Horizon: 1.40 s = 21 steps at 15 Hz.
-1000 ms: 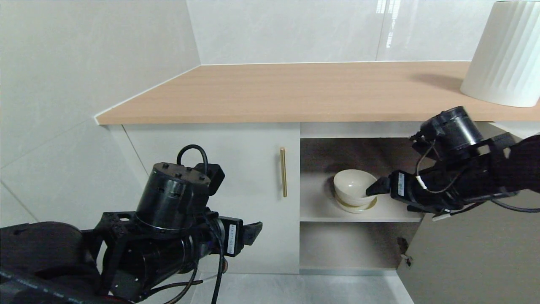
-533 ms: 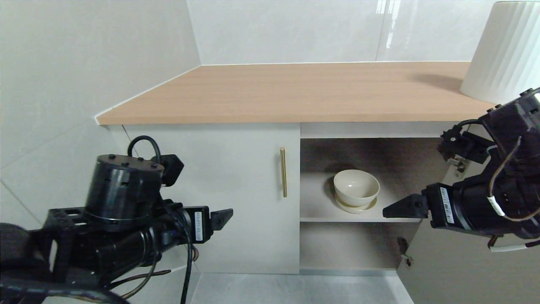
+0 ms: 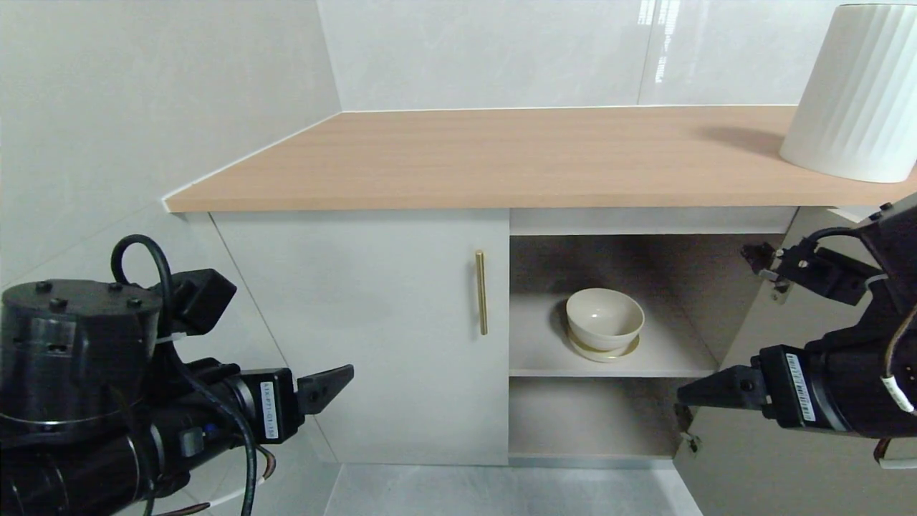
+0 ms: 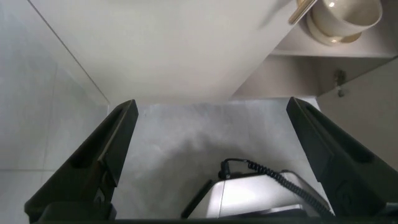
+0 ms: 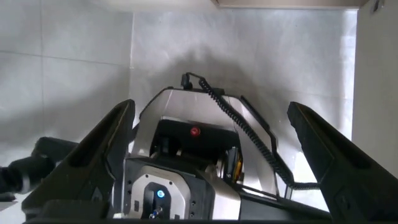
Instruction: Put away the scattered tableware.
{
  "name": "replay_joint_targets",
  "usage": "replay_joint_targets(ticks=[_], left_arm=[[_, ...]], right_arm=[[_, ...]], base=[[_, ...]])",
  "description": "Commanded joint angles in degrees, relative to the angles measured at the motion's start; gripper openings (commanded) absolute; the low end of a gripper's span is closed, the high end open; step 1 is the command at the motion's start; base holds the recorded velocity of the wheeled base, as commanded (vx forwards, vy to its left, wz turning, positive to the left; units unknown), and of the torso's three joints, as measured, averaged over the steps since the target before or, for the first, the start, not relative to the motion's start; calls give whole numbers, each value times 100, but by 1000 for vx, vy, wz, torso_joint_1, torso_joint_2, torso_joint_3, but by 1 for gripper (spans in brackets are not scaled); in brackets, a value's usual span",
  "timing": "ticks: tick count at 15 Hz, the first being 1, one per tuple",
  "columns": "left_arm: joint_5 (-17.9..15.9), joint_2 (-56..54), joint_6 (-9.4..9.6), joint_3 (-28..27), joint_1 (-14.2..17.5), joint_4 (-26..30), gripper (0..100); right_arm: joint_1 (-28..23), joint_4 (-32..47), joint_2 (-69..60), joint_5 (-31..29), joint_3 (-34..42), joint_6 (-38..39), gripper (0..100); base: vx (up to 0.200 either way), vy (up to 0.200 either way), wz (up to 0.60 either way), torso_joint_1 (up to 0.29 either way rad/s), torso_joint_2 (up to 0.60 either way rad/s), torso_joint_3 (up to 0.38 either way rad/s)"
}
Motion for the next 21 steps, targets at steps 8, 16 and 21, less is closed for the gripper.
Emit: replay_joint_targets(ticks=[8, 16, 21], left_arm=[[-84, -29, -9, 15, -28, -6, 100], [-84, -38, -9, 24, -28, -6, 100], [-84, -38, -9, 33, -28, -6, 100]], right_arm=[[53, -22, 409, -19, 48, 31, 100], [53, -22, 409, -28, 48, 31, 100], [53, -22, 400, -28, 48, 31, 100]], base=[[-50, 0, 0, 1, 2, -1], [-200, 0, 0, 3, 2, 2], [-200, 0, 0, 1, 4, 2]])
